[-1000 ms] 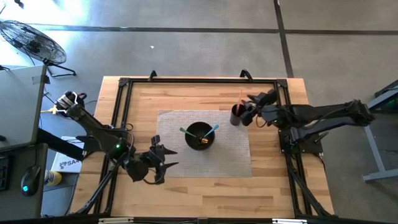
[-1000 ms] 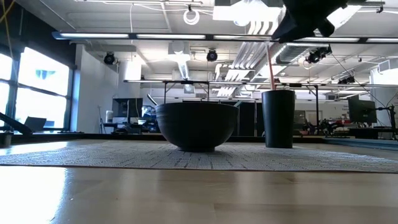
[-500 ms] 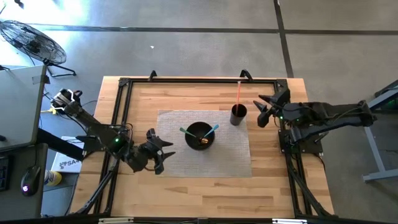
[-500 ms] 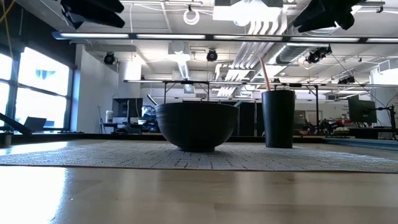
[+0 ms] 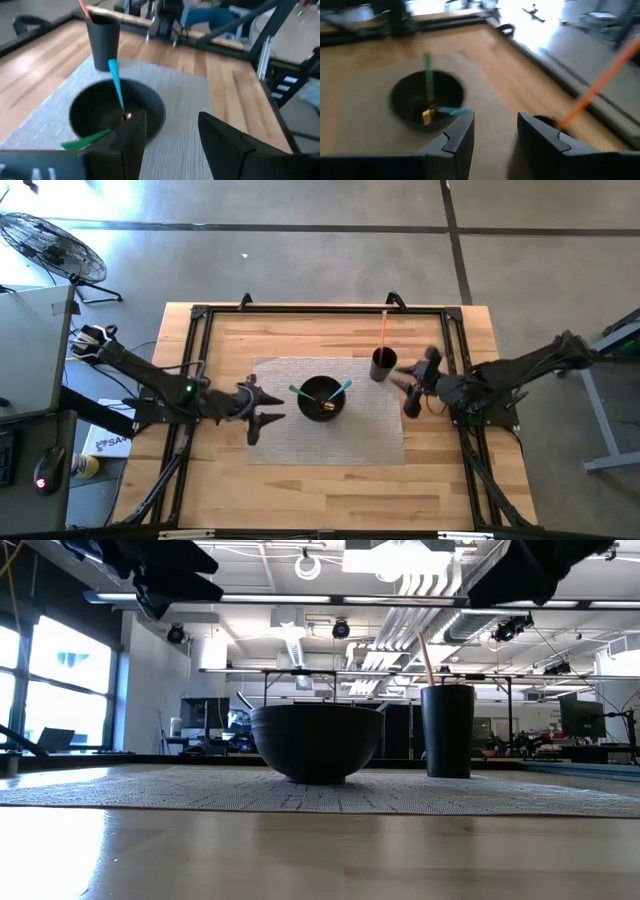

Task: Pick & Place Utensil
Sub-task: Return to Home Position

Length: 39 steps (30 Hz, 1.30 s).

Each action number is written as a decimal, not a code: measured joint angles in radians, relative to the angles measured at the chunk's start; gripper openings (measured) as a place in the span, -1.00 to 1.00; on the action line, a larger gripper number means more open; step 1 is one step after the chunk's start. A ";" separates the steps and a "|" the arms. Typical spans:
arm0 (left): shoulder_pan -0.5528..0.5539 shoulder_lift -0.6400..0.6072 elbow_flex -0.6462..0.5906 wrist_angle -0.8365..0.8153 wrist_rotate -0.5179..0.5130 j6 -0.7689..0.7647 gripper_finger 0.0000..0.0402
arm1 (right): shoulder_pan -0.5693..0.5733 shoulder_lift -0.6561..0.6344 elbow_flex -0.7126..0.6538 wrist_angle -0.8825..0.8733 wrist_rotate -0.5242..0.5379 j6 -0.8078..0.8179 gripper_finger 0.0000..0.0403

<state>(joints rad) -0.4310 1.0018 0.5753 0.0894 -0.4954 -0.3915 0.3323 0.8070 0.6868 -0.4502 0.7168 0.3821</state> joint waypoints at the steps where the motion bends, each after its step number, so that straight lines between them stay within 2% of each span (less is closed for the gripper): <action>1: 0.013 -0.021 -0.009 0.010 0.009 0.014 -0.12 | 0.006 -0.001 -0.028 0.039 -0.030 -0.012 -0.32; 4: 0.039 -0.091 -0.036 0.022 0.014 0.053 -0.12 | 0.018 -0.017 -0.100 0.163 -0.116 -0.058 -0.39; 11: 0.086 -0.283 -0.131 0.024 0.007 0.100 -0.12 | -0.003 -0.083 -0.224 0.388 -0.389 -0.219 -0.60; 21: 0.097 -0.546 -0.288 0.012 -0.009 0.131 -0.12 | -0.112 -0.254 -0.252 0.411 -0.578 -0.341 -0.98; 32: 0.097 -0.715 -0.401 0.014 0.004 0.141 -0.12 | -0.189 -0.475 -0.255 0.345 -0.657 -0.387 -0.99; 39: 0.097 -0.725 -0.416 0.020 0.042 0.142 -0.12 | -0.189 -0.574 -0.388 0.398 -0.671 -0.356 -0.99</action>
<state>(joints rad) -0.3336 0.2764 0.1593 0.1096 -0.4538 -0.2497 0.1436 0.2329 0.2990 -0.0518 0.0462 0.0260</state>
